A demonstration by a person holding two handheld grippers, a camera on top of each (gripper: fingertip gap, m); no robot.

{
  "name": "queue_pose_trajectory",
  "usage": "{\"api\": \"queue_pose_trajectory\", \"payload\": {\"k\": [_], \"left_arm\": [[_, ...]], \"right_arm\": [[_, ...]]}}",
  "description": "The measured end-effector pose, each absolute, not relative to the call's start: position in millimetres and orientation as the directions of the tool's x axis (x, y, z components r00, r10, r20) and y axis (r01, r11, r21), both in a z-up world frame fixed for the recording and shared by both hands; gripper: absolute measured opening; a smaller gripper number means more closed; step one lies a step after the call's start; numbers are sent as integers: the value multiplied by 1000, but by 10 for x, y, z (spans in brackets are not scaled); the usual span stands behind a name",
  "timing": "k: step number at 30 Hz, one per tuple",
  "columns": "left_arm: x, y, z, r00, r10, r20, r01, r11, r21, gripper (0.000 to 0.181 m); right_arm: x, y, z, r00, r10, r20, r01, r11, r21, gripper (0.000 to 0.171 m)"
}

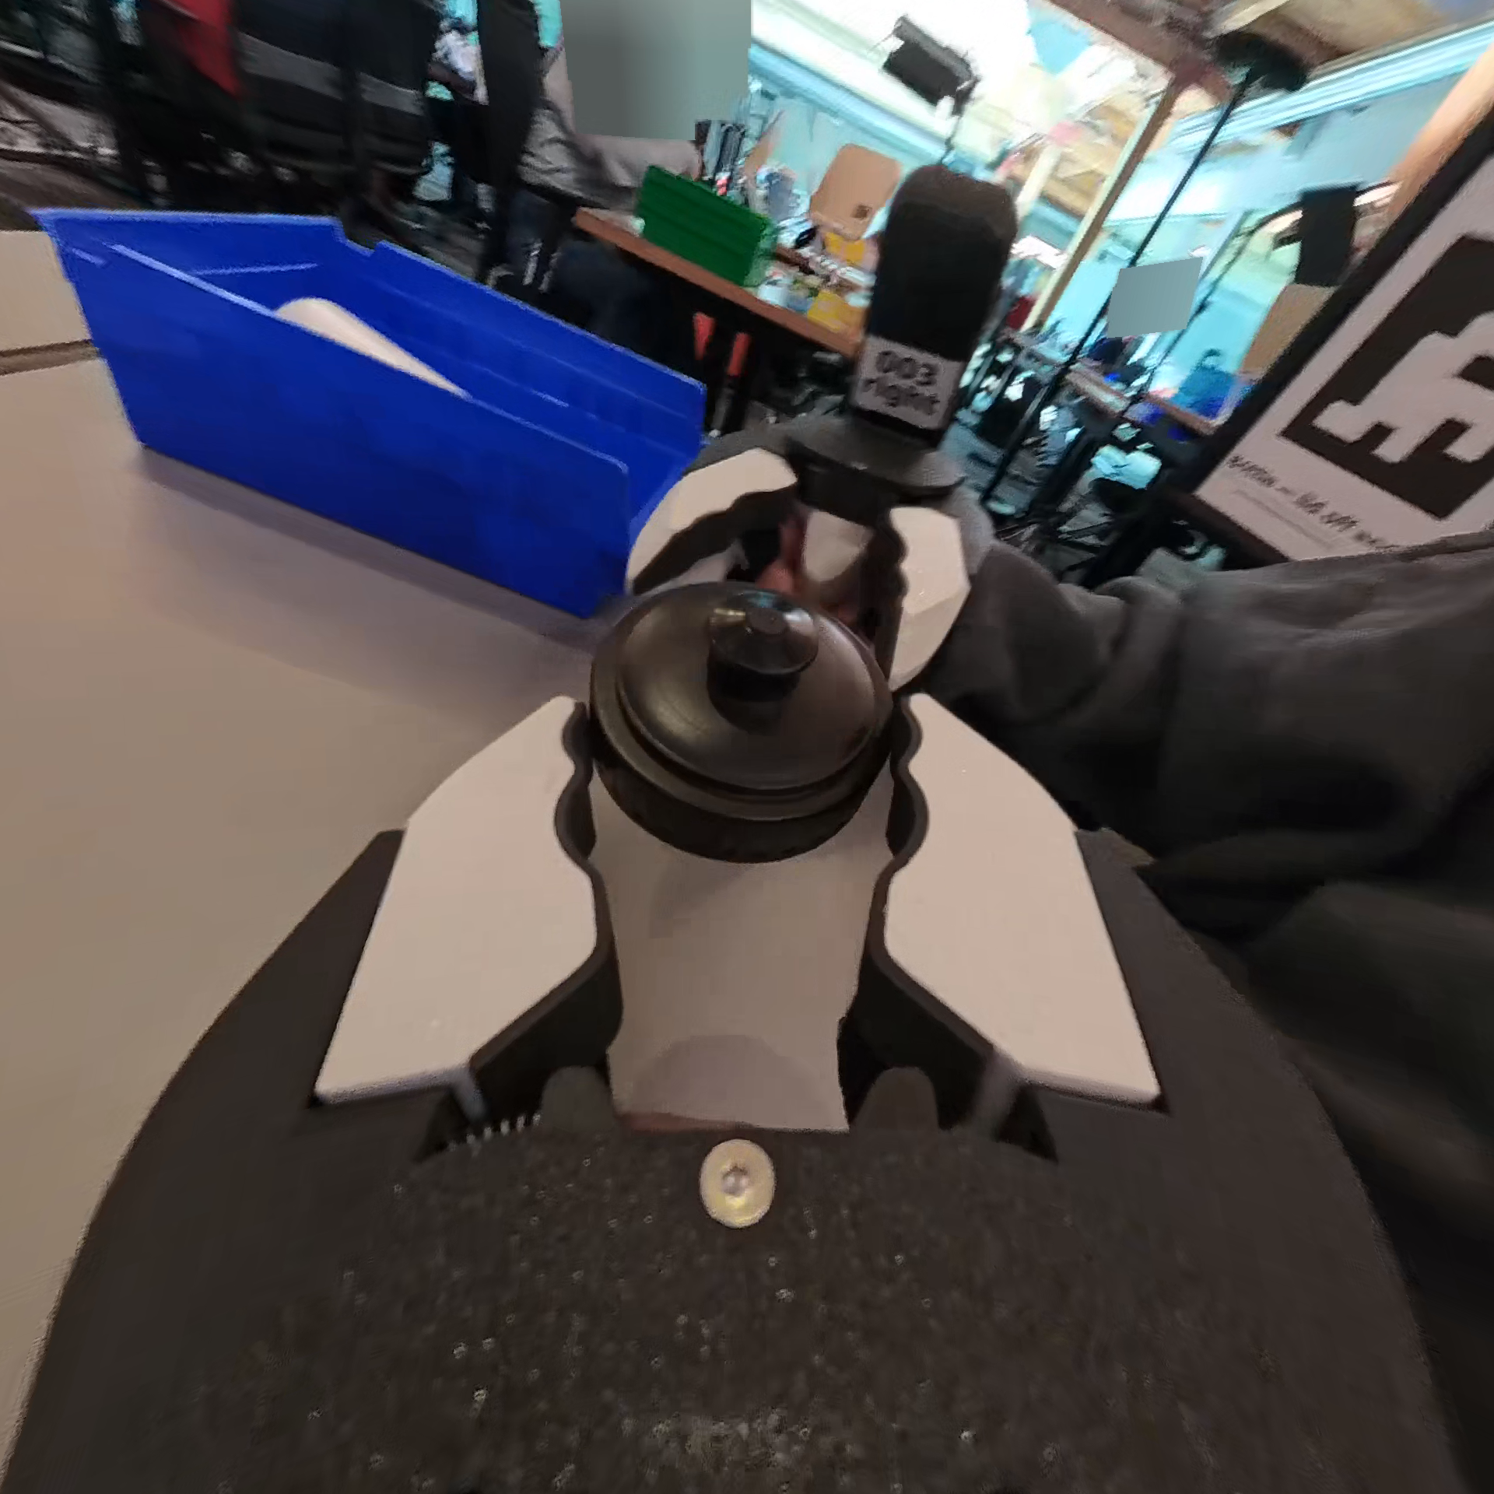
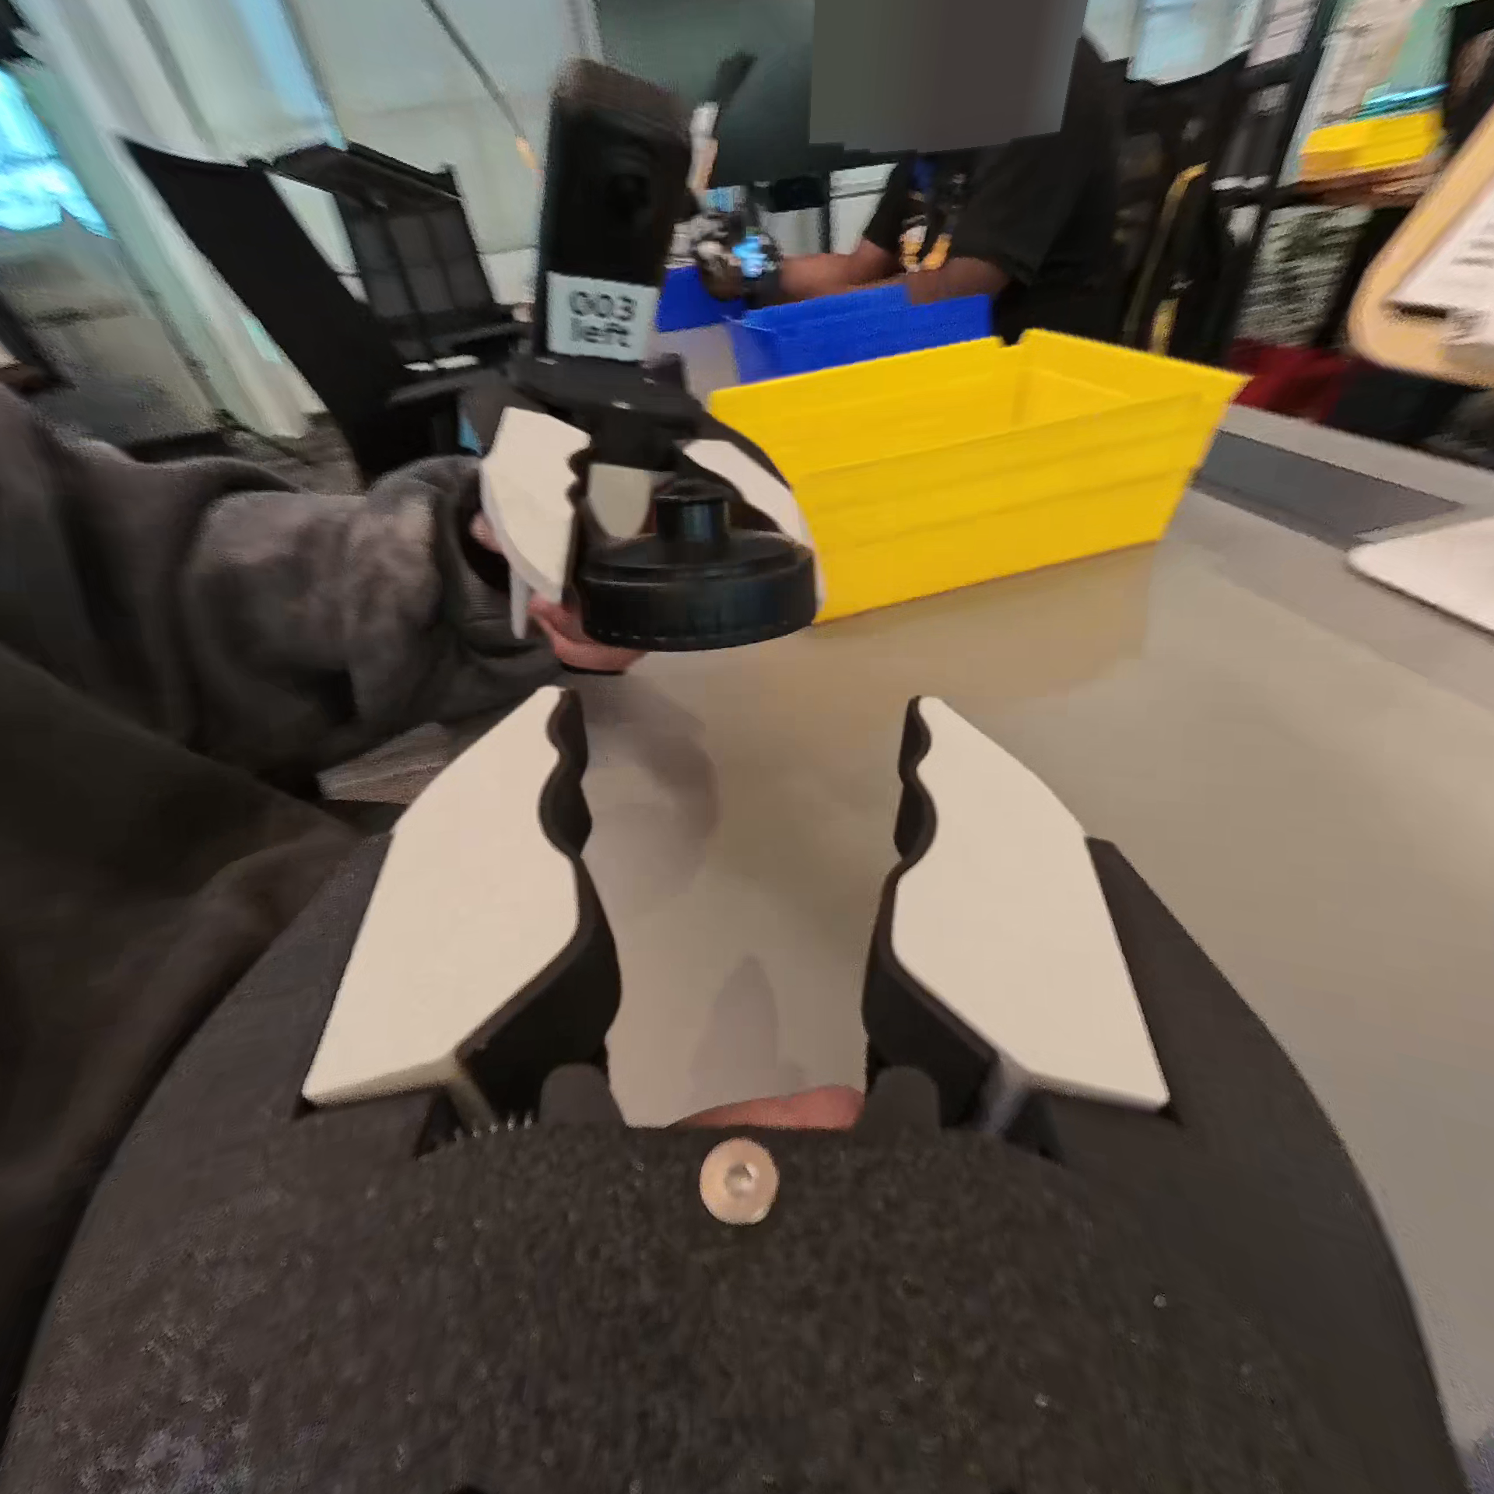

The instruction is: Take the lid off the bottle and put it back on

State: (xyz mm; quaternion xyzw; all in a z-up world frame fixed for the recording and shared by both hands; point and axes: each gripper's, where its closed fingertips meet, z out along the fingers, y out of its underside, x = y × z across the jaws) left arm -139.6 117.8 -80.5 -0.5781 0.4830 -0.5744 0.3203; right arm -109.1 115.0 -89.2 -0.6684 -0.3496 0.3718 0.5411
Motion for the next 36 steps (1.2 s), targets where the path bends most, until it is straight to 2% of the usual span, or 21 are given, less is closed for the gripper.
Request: {"api": "queue_pose_trajectory", "payload": {"k": [2, 7, 13, 16, 22, 31, 33, 36], "left_arm": [[-1425, 1091, -761, -203, -901, 384, -203, -345, -916, 70], [-1423, 1027, -894, -199, -914, 353, -270, -295, -916, 70], [-1435, 947, -967, -221, -904, 365, -309, -290, -906, 70], [-1438, 967, -980, -211, -904, 372, -311, -299, -902, 70], [-1441, 980, -1002, -183, -905, 385, -306, -319, -897, 70], [-1602, 1271, -1065, 19, -942, 335, -249, -329, -911, 81], [-1681, 1317, -1100, 87, -951, 297, -242, -309, -920, 81], [-1757, 1303, -1094, 152, -957, 245, -223, -275, -935, 79]], "right_arm": [[-1198, 1162, -902, 396, 904, -161, 73, -206, -976, 79], [-1472, 1077, -991, 225, 951, -215, 108, -243, -964, 77], [-1546, 1027, -1073, 201, 955, -217, 133, -246, -960, 76], [-1552, 1006, -1072, 184, 958, -218, 134, -244, -960, 66], [-1559, 1010, -1109, 181, 958, -223, 143, -250, -958, 65], [-1294, 1217, -899, 336, 924, -184, 52, -213, -976, 65], [-1125, 1264, -701, 410, 901, -143, 21, -166, -986, 65], [-653, 1393, -362, 582, 813, -5, 102, -79, -992, 65]]}}
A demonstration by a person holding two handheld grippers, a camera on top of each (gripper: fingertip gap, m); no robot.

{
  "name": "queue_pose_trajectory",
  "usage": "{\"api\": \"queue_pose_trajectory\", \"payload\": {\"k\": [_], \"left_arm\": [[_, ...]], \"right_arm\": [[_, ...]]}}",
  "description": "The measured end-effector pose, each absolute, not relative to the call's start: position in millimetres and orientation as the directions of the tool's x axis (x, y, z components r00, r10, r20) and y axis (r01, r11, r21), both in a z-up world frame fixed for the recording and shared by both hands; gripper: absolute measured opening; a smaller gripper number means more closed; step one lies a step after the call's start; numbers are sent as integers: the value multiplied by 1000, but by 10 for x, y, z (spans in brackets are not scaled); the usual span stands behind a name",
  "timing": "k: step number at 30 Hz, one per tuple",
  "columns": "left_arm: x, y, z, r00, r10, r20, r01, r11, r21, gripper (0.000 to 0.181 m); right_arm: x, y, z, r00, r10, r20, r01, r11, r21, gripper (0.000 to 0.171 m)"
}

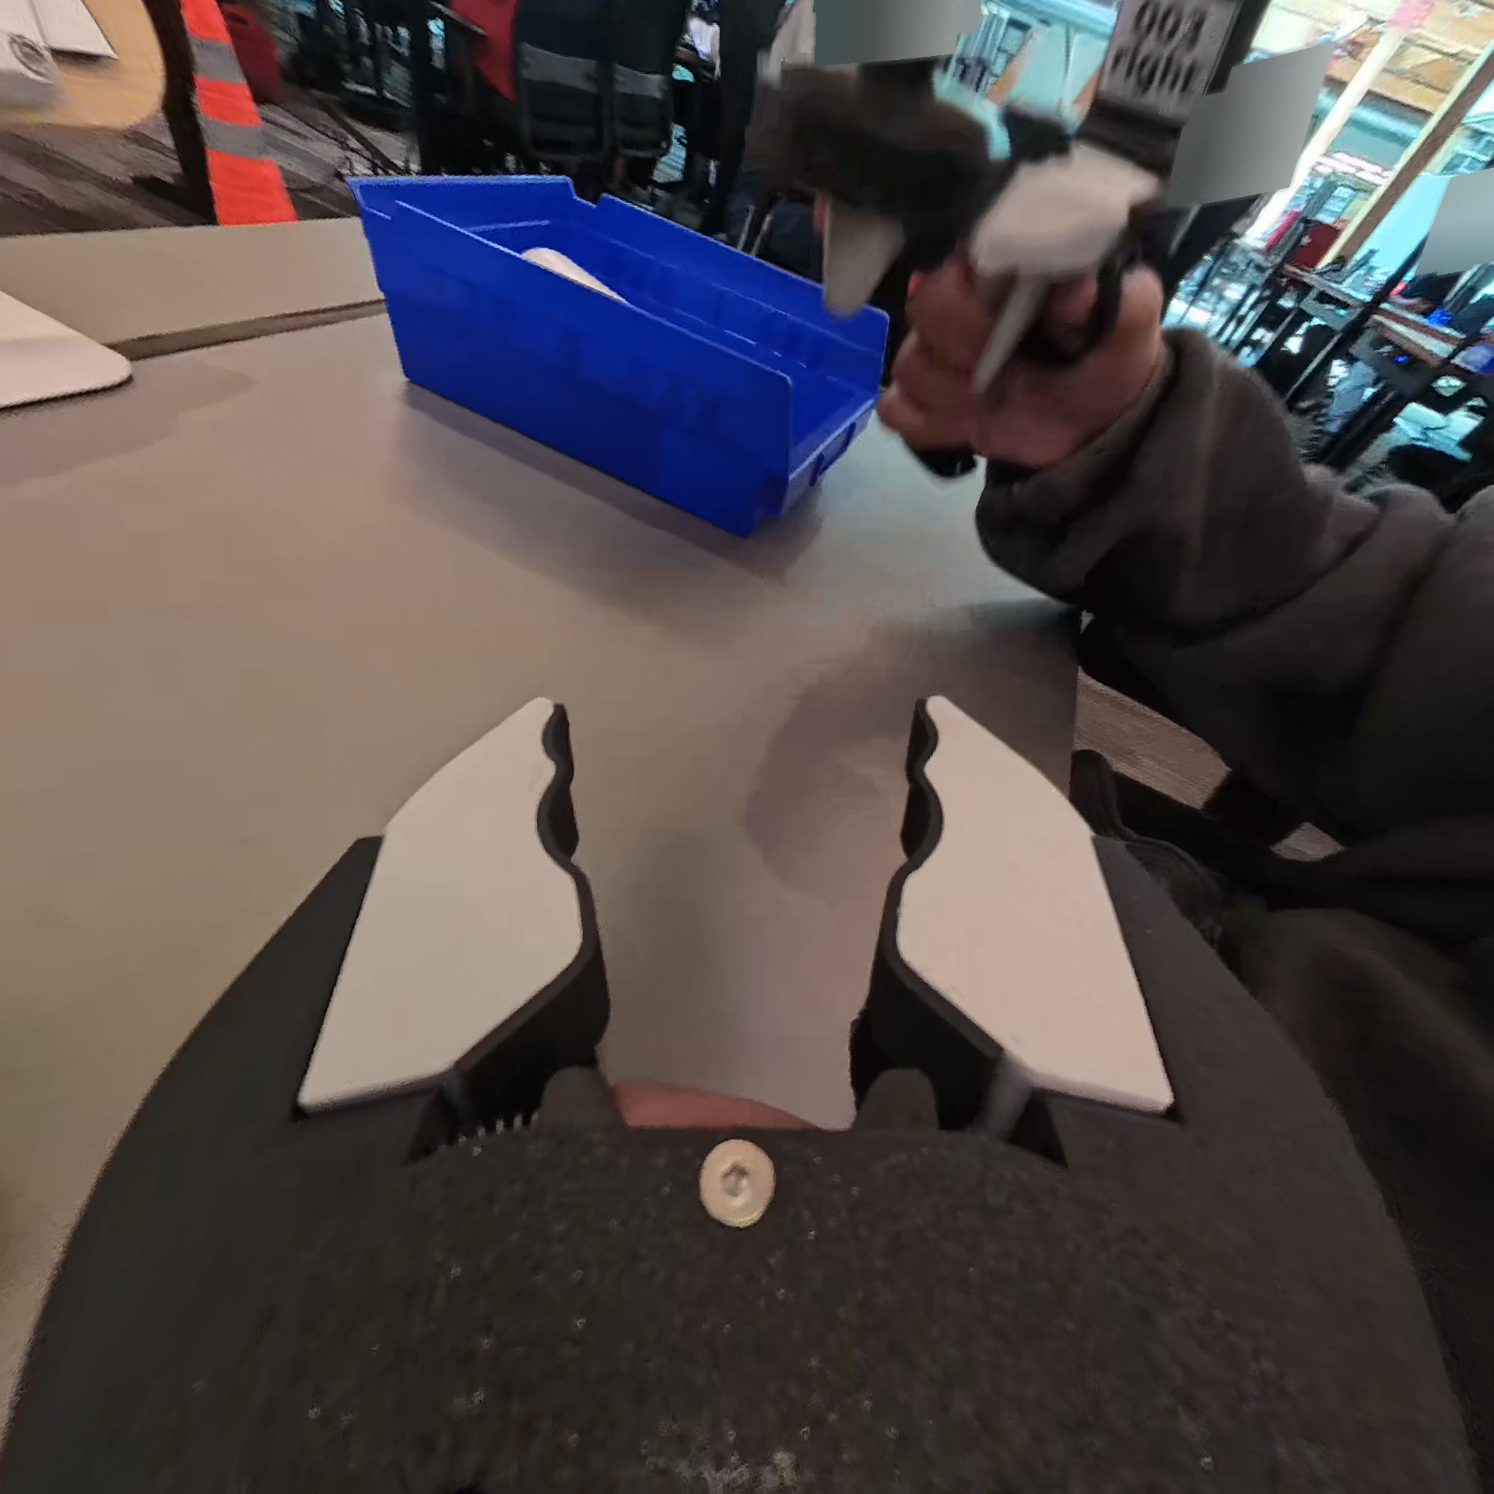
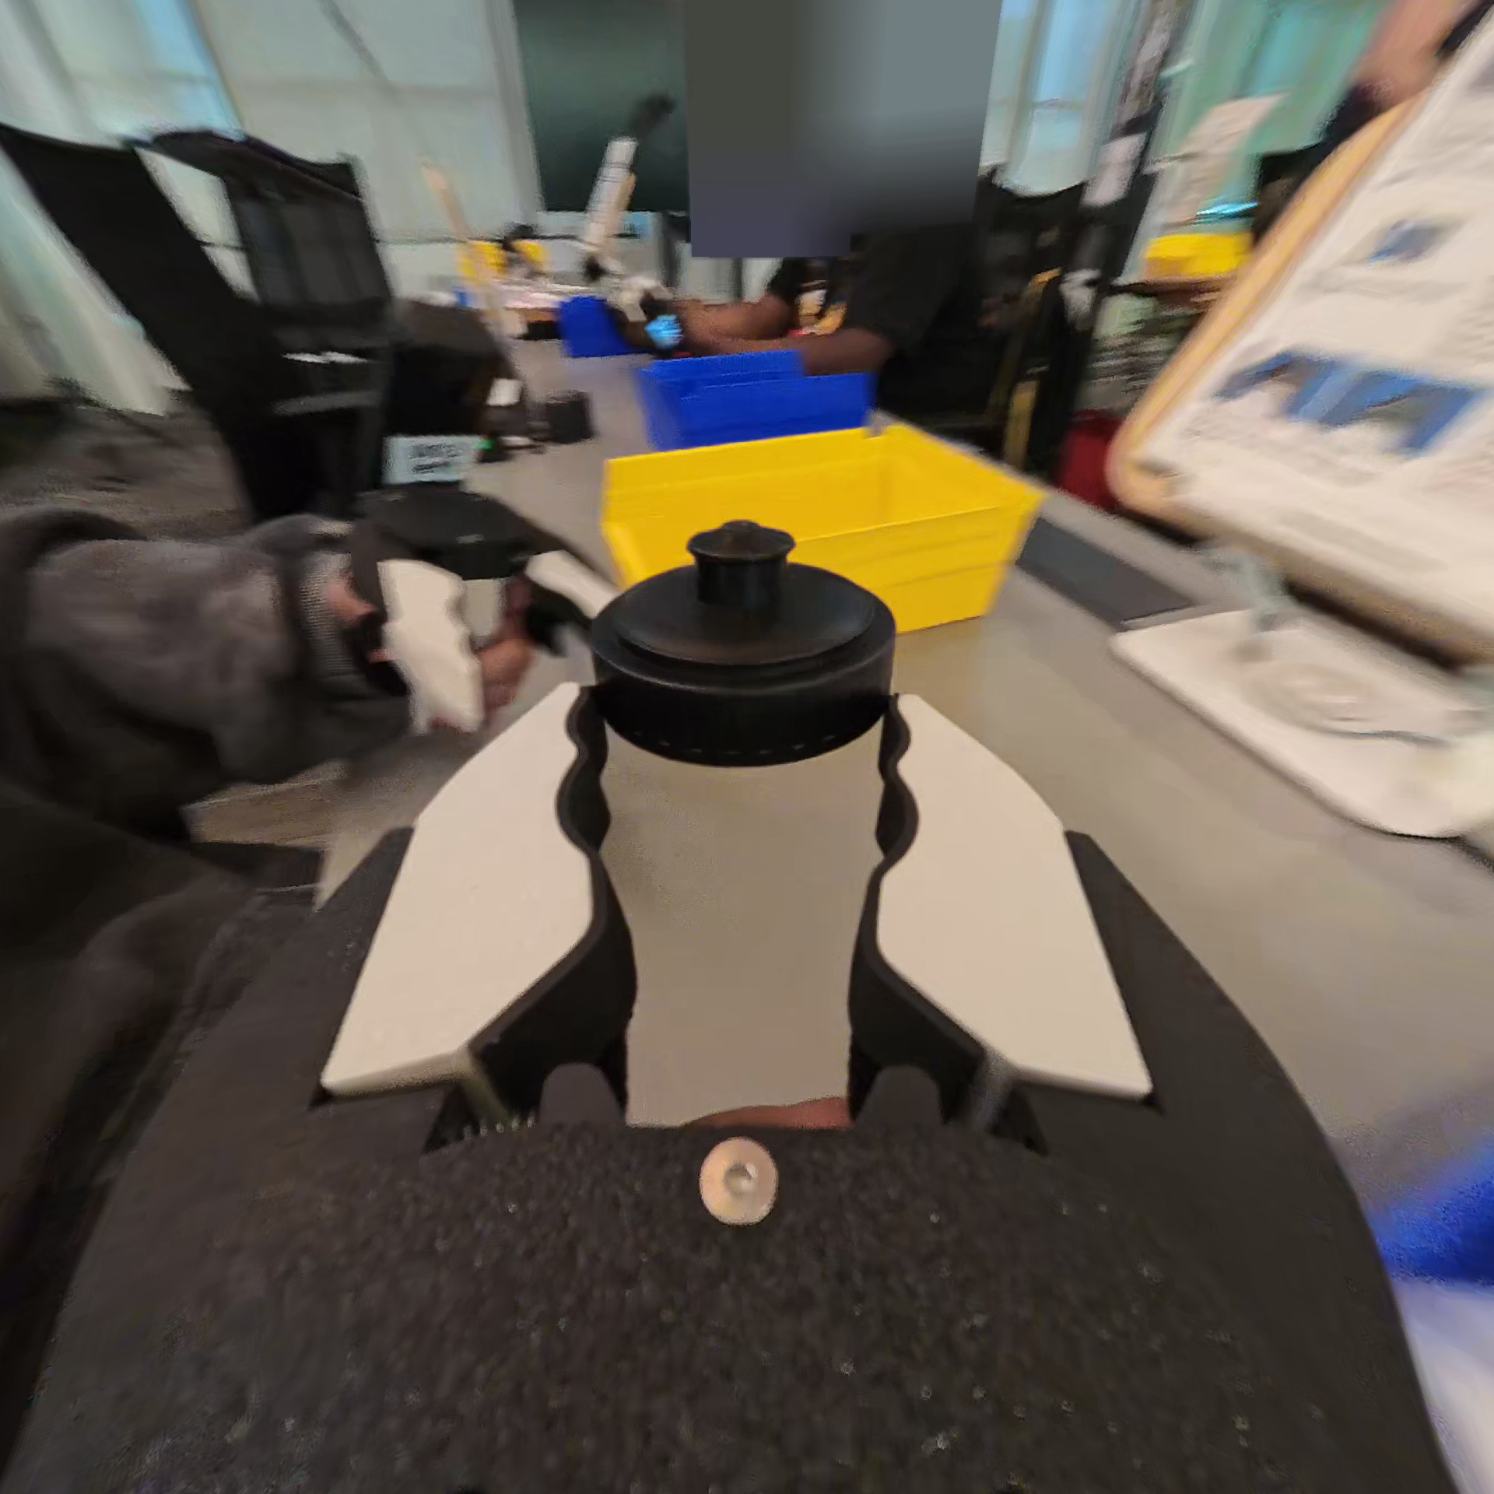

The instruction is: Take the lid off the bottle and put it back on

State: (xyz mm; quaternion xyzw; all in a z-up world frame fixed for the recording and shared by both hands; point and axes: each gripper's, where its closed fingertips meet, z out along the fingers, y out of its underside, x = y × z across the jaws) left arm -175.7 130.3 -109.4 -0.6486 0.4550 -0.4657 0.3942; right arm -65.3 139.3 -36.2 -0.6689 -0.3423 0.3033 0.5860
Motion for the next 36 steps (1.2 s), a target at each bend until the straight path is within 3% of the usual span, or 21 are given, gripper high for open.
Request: {"api": "queue_pose_trajectory", "payload": {"k": [5, 7, 11, 16, 22, 27, 32, 36], "left_arm": [[-1726, 1160, -1045, 158, -972, 176, -214, -208, -955, 74], [-1696, 1104, -1056, 142, -974, 175, -221, -204, -954, 74], [-1686, 1112, -1092, 150, -972, 183, -234, -215, -948, 74], [-1721, 1177, -1064, 172, -965, 196, -217, -231, -949, 73], [-1729, 1195, -1078, 178, -966, 189, -222, -226, -948, 72], [-1709, 1159, -1100, 168, -970, 176, -238, -213, -947, 73], [-1703, 1157, -1115, 165, -970, 179, -246, -216, -945, 73], [-1695, 1139, -1134, 159, -972, 175, -259, -212, -942, 73]], "right_arm": [[765, 1799, 129, 888, 439, 140, 196, -85, -977, 65], [1380, 1924, -107, 949, 264, 172, 240, -251, -938, 65], [2154, 1993, -1026, 997, 5, 75, 62, -619, -783, 65], [2387, 2003, -1602, 978, -61, 201, 60, -834, -549, 66], [2373, 2007, -1836, 958, -4, 286, 106, -924, -367, 66], [2431, 2037, -1924, 962, -5, 272, 94, -932, -349, 67], [2387, 1818, -2058, 965, 44, 259, 105, -968, -228, 66], [2353, 1844, -2031, 967, 37, 252, 100, -965, -241, 65]]}}
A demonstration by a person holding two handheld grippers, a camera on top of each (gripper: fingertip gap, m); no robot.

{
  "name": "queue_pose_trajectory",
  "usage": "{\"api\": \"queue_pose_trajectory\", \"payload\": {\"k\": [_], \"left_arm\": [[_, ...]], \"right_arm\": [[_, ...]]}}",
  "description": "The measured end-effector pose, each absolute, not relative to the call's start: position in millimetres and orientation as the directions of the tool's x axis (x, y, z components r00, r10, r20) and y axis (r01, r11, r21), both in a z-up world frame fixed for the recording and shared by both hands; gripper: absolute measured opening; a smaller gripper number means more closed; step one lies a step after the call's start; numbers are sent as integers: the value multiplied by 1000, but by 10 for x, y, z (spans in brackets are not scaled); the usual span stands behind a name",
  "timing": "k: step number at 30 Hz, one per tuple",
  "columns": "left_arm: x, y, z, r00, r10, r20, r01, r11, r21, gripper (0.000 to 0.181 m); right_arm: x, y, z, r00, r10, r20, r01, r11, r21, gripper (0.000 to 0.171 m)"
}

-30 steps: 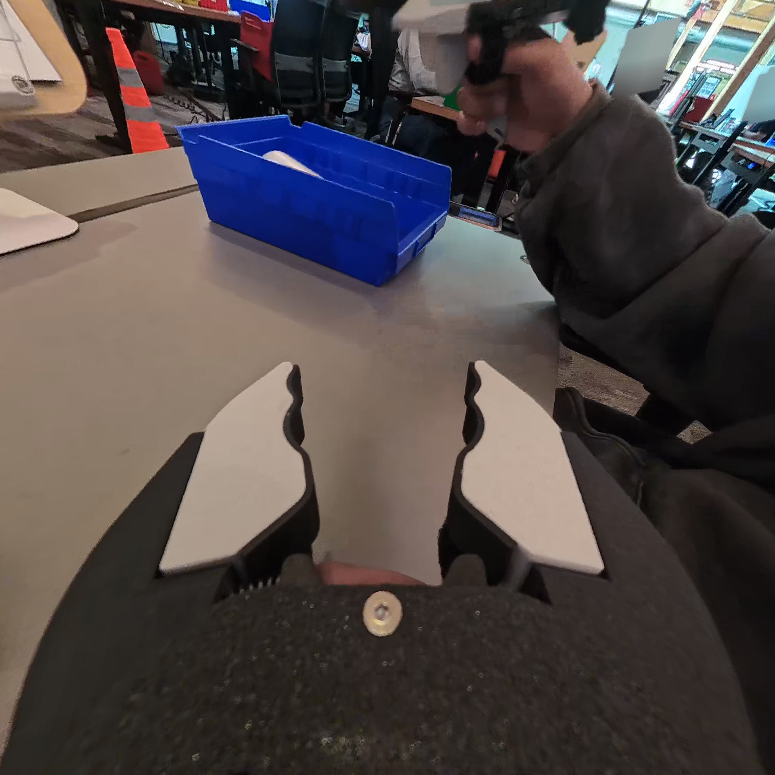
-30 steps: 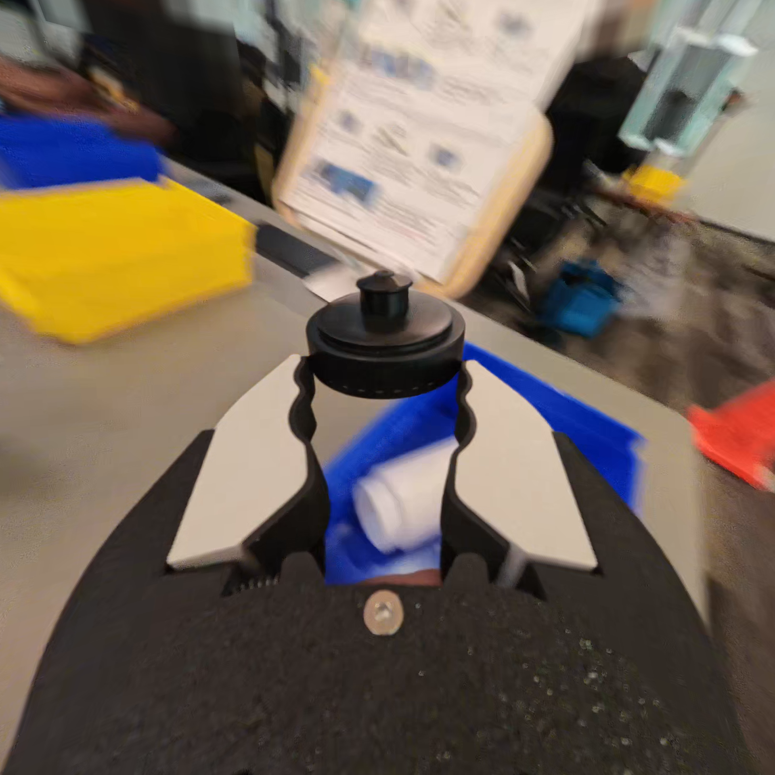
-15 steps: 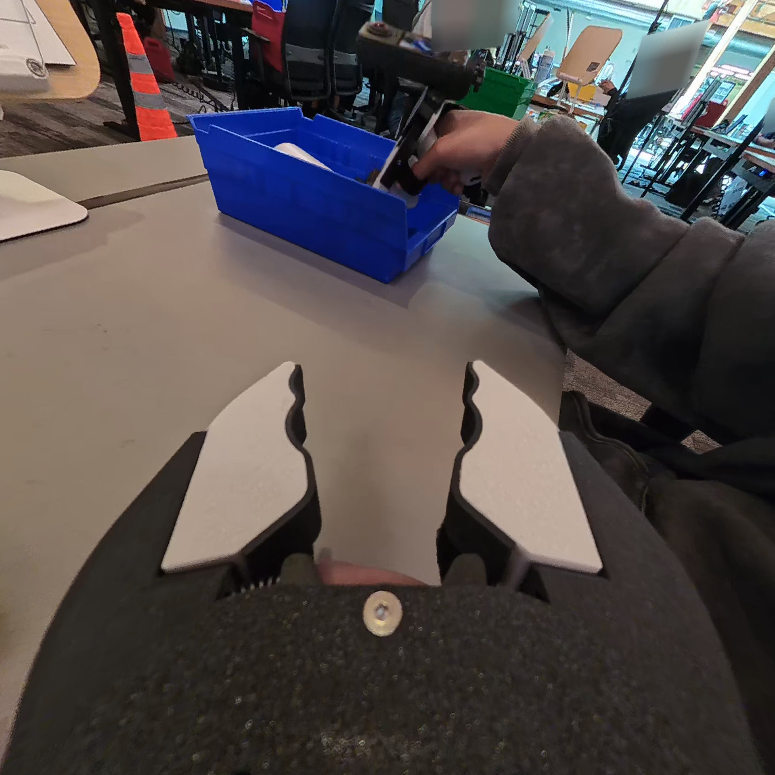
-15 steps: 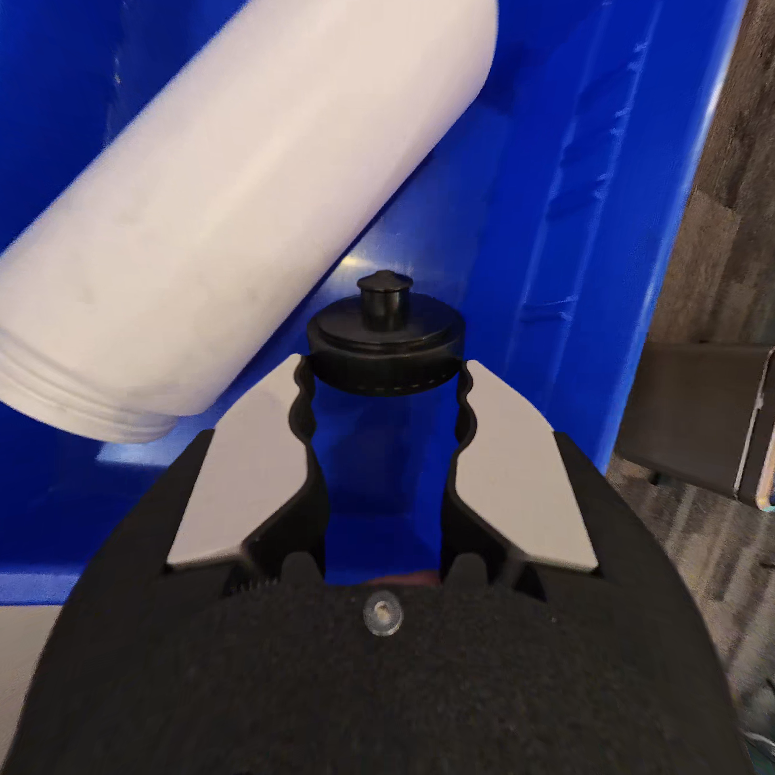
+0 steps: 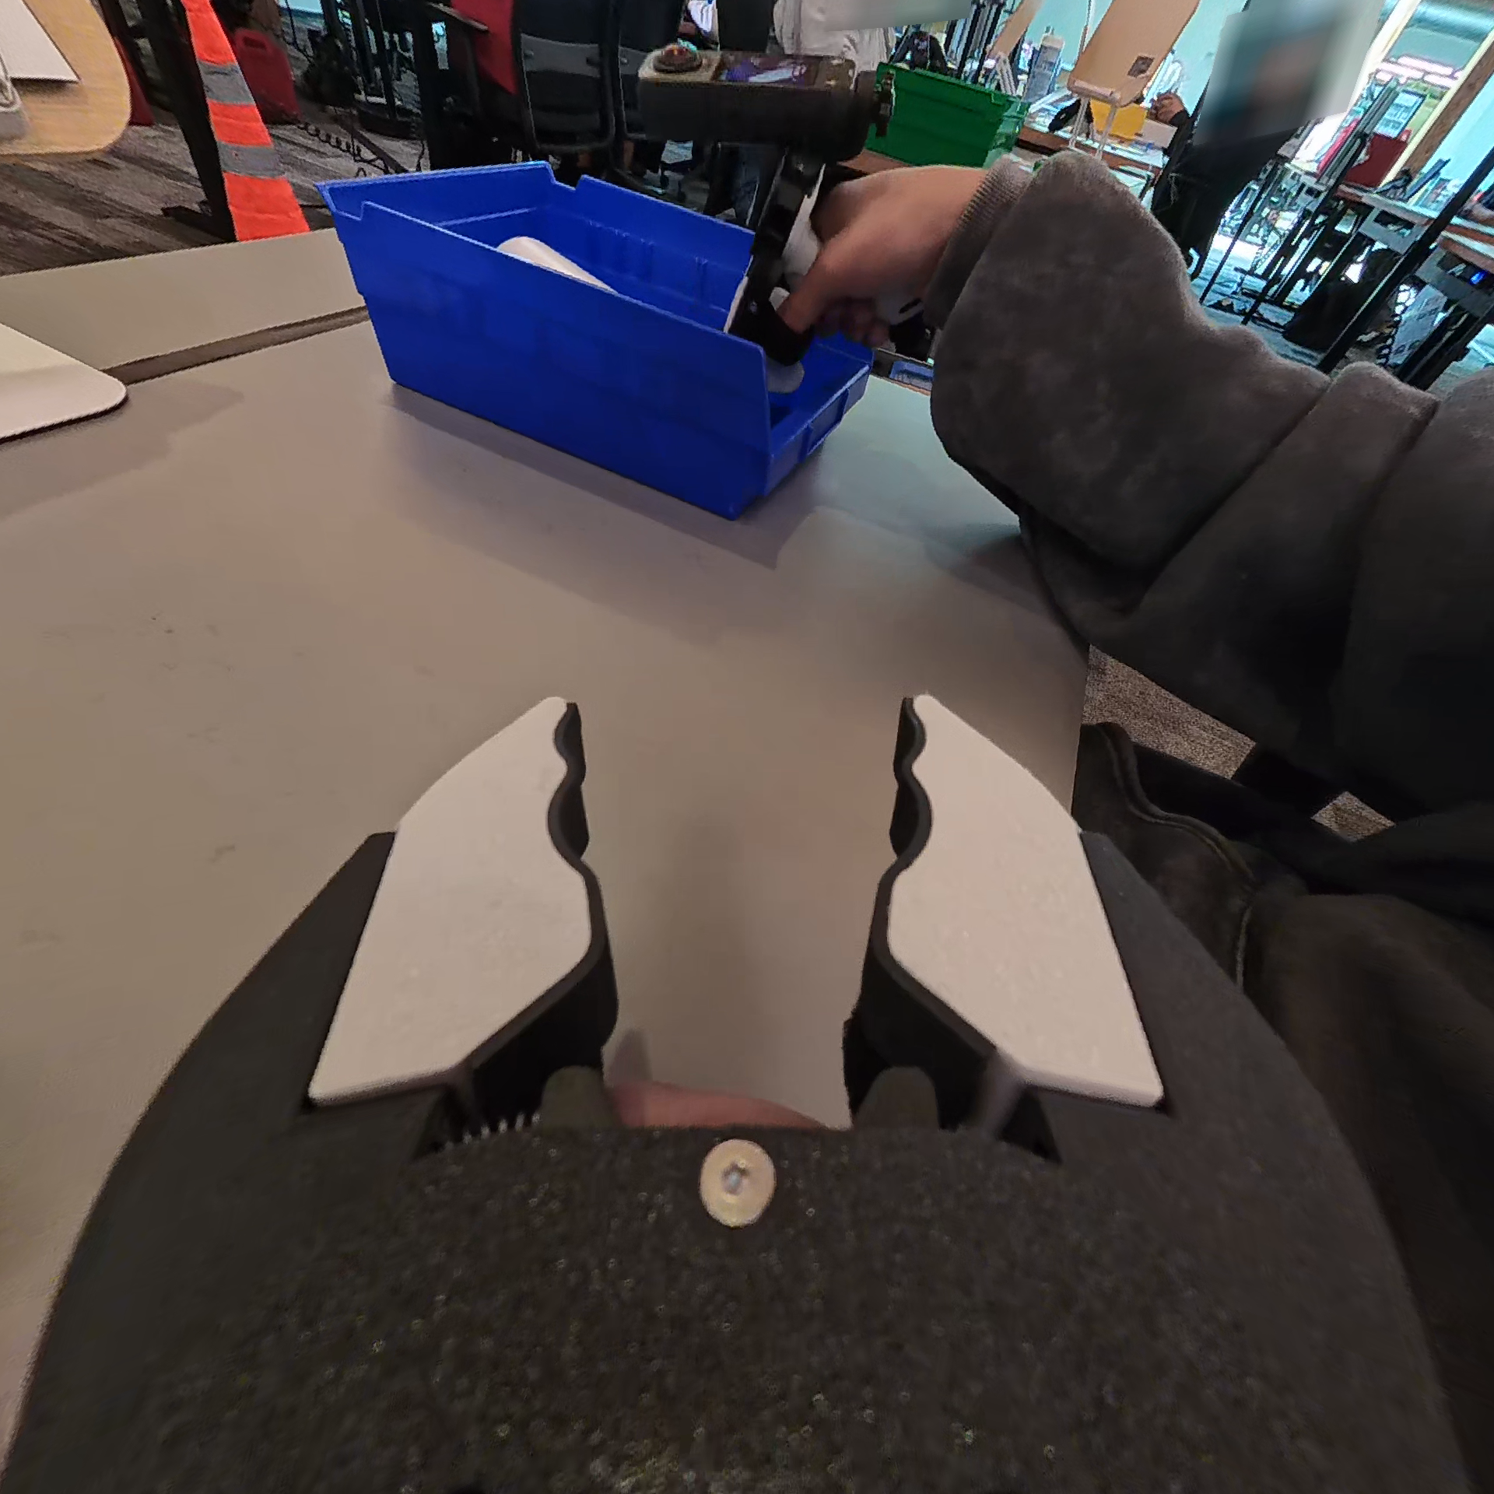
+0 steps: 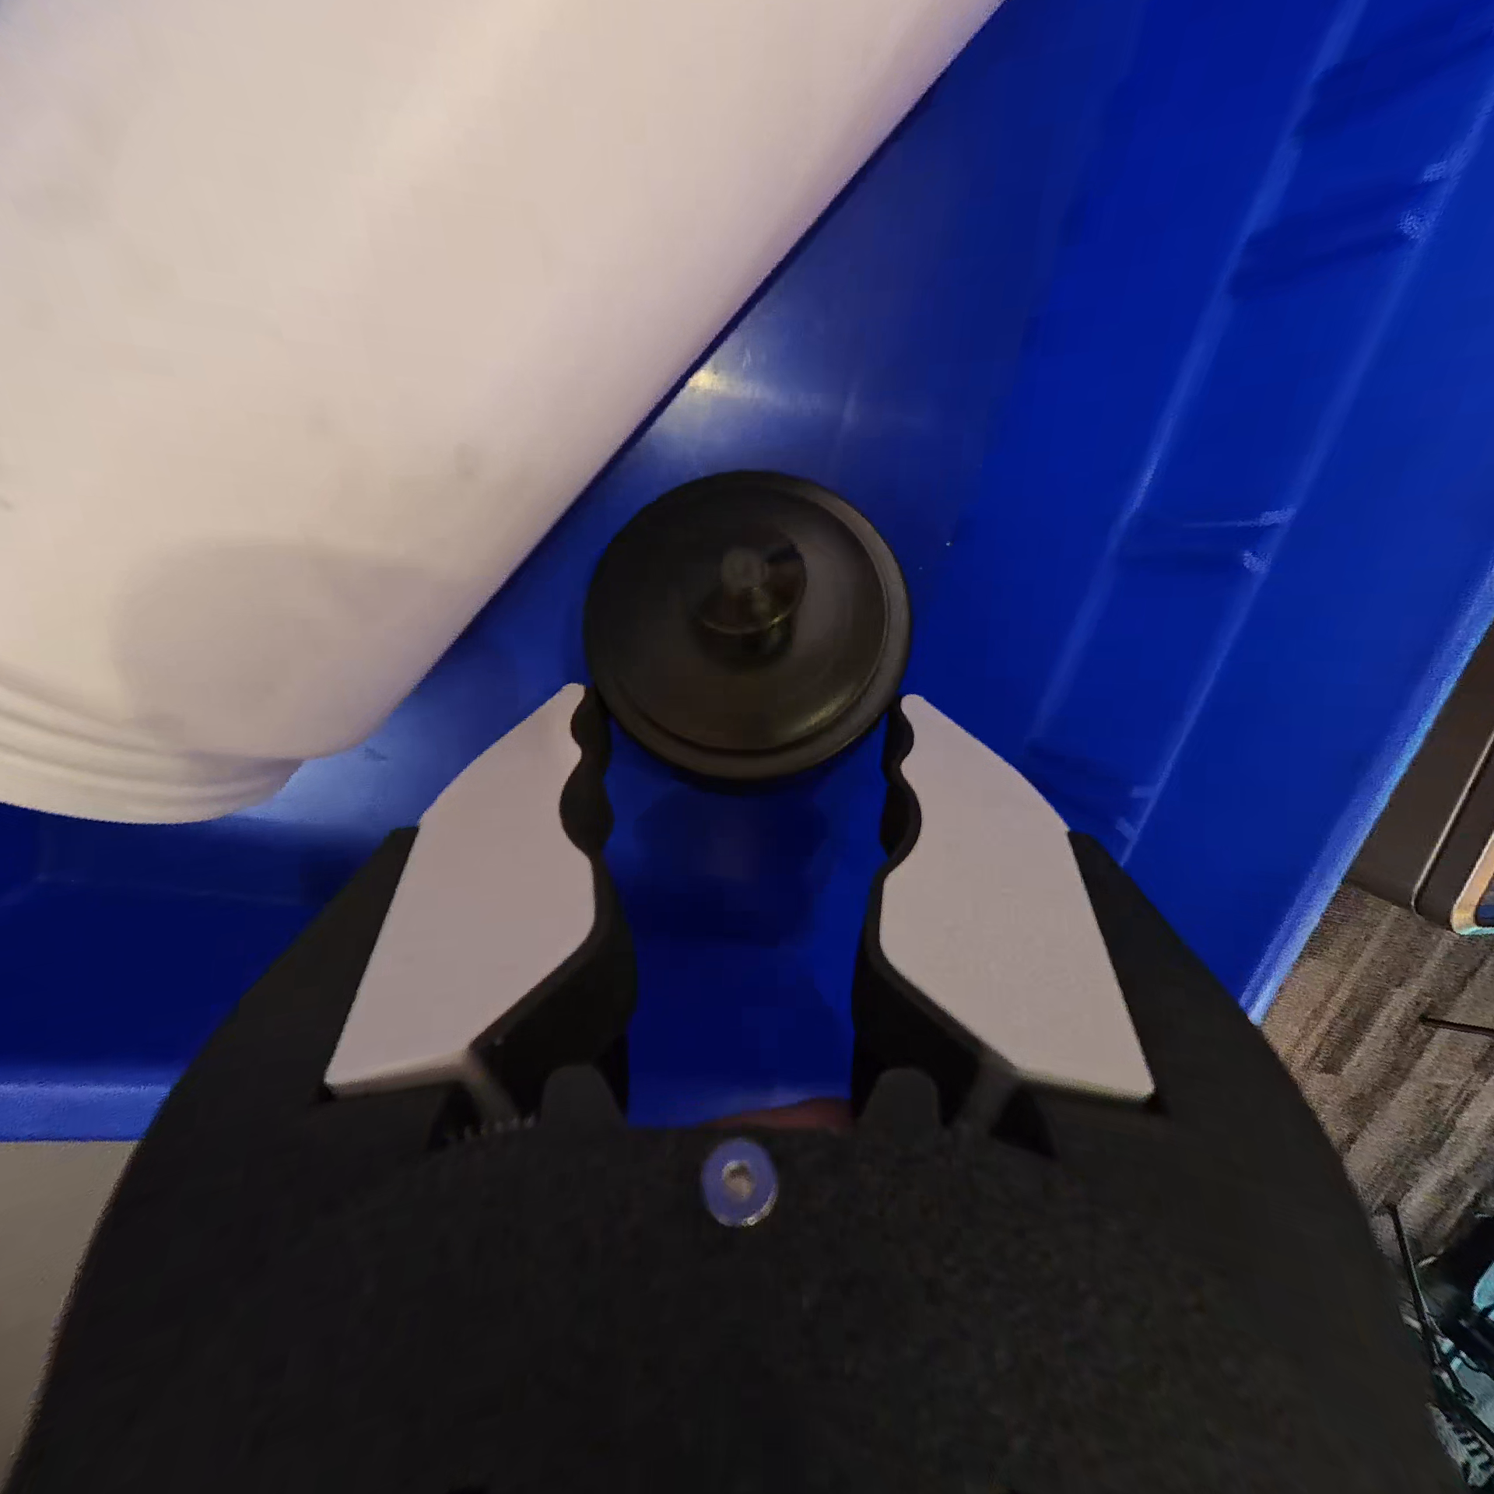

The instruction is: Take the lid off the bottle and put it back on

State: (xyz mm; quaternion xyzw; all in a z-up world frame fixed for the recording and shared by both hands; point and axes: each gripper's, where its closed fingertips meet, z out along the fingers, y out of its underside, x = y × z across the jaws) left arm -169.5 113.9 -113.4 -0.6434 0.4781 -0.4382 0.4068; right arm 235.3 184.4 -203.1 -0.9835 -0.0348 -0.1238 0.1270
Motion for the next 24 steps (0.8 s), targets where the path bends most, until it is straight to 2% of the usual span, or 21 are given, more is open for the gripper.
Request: {"api": "queue_pose_trajectory", "payload": {"k": [5, 17, 21, 24], "left_arm": [[-1688, 1120, -1146, 154, -974, 167, -267, -204, -942, 74], [-1693, 1153, -1212, 156, -975, 158, -300, -199, -933, 77], [-1748, 1248, -1117, 201, -971, 130, -265, -182, -947, 77], [-1892, 1434, -852, 317, -938, 142, -147, -196, -970, 74]], "right_arm": [[2304, 1772, -2143, 977, 56, 207, 97, -977, -192, 65], [2288, 1699, -2156, 994, 28, 105, 49, -977, -209, 60], [2287, 1689, -2003, 993, 29, 118, 58, -965, -255, 62], [2251, 1659, -1520, 986, 22, 168, 87, -915, -393, 62]]}}
